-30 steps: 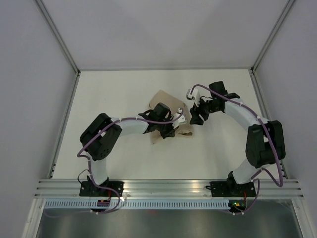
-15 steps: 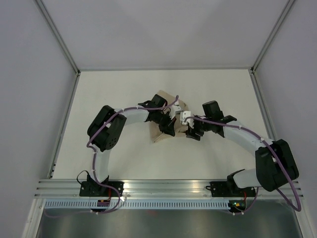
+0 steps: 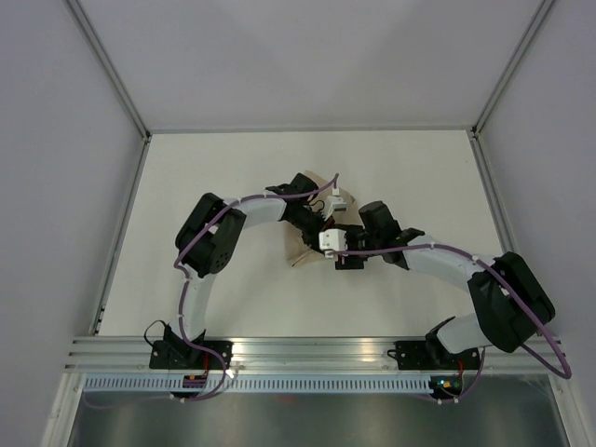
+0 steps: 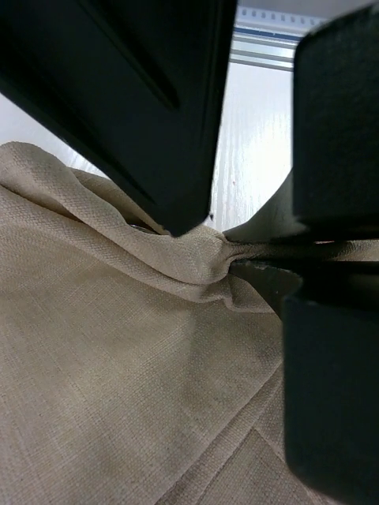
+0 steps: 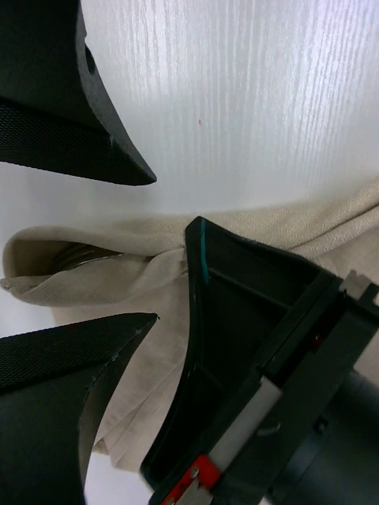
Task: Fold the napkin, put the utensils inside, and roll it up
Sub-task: Roll the napkin at the center of the board.
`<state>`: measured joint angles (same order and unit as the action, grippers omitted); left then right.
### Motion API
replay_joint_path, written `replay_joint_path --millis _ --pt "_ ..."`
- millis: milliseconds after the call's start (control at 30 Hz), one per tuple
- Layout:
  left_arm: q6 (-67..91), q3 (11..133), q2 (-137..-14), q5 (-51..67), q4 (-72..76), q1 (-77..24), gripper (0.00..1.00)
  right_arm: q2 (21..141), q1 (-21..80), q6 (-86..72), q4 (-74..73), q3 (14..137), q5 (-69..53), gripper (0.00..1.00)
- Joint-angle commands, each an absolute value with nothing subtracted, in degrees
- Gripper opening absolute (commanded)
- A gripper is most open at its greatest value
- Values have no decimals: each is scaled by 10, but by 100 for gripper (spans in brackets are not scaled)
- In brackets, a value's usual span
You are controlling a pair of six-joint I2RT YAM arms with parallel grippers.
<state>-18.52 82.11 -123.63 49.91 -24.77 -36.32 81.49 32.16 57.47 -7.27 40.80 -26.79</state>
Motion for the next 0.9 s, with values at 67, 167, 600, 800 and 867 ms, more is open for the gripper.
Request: replay_joint_path --millis 67,167,600,800,867 --pt "-192 820 -1276 482 -313 -368 2 853 330 624 -70 425 -267 71" --pt "-193 823 -1276 487 -316 -368 2 869 330 623 -62 425 -261 71" --pt "-198 837 -1276 495 -328 -368 2 909 345 620 -51 440 -247 62" --pt "-201 837 -1274 495 -330 -368 2 925 353 620 -74 451 -240 49" --pt "-201 837 -1272 497 -329 -367 2 928 355 621 -83 453 -236 37"
